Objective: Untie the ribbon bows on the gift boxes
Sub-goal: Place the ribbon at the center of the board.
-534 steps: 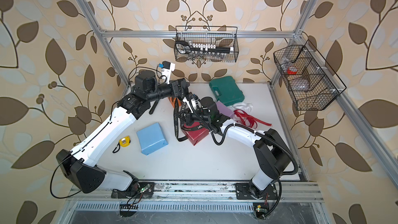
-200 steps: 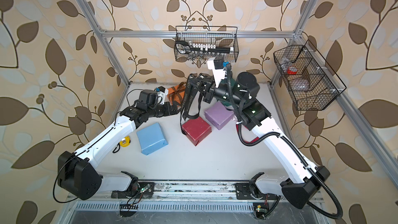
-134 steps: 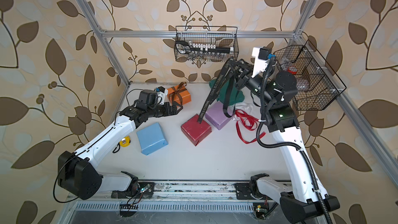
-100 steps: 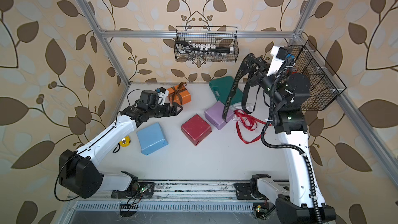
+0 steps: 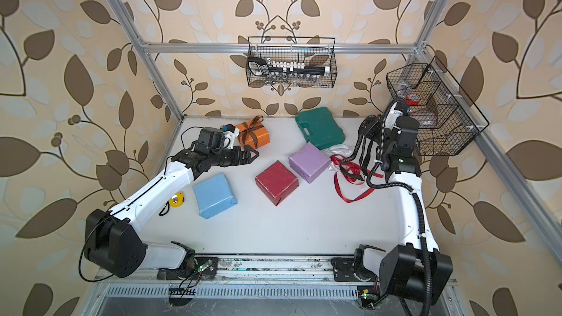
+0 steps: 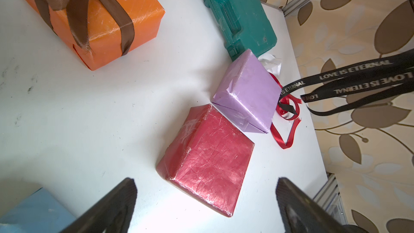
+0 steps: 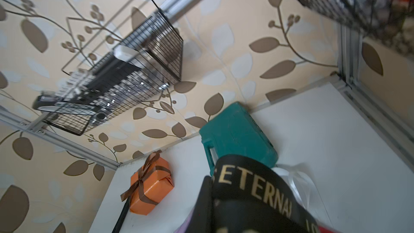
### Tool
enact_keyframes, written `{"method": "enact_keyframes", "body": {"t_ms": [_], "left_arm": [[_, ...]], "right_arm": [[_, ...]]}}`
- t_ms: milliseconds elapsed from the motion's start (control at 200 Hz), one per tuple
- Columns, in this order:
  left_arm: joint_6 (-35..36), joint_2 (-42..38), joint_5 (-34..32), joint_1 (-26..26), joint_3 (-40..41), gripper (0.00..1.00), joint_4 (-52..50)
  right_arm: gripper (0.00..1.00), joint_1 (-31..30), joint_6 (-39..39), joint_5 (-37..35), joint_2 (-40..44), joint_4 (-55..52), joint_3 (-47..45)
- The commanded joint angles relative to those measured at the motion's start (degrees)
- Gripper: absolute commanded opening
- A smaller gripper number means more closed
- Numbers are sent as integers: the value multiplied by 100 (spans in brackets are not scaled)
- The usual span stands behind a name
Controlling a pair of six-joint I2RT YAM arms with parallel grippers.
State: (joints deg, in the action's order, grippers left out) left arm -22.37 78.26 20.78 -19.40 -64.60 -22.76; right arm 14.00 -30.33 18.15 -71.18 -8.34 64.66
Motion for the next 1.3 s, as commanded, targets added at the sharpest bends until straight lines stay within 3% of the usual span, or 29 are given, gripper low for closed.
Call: {"method": "enact_keyframes", "body": {"t_ms": [0,160,180,210,245,320,340,370,650,800,985,1110,1295], "left_arm": [[130,-13,102,49,44,99,60],[129,-20,115,48,44,99,62],[129,-21,105,50,44,99,55],[130,-24,95,50,44,99,49],[133,-35,86,50,44,99,46],[146,-47,67,50,45,99,34],[148,-55,51,49,52,99,30],[156,-56,22,50,52,99,29],[96,0,-86,58,48,99,22],[-61,26,-161,59,59,99,-143],[-170,-57,205,55,377,99,-268],[-384,-219,600,50,794,99,-180],[-513,-481,31,105,1143,99,-229]], "right_arm": [[0,6,-220,-236,-433,-1064,-271],[0,6,-173,-127,-1143,-1205,-910],[5,6,-181,-133,-1231,-1190,-960],[16,6,-230,-186,-1369,-1203,-1006],[39,6,-216,-206,-1563,-1299,-988],[72,6,-156,-77,-1843,-1603,-805],[89,-1,-144,-93,-1885,-1686,-746],[99,-2,-126,-117,-1889,-1771,-688],[99,-67,-29,-475,-763,-2225,-393],[99,-611,185,-681,-300,-2544,-250],[100,-2602,218,-516,134,-2301,-539],[99,-3778,-81,273,4,-1755,-1091],[100,-5414,-452,240,-632,-890,-1421]]}}
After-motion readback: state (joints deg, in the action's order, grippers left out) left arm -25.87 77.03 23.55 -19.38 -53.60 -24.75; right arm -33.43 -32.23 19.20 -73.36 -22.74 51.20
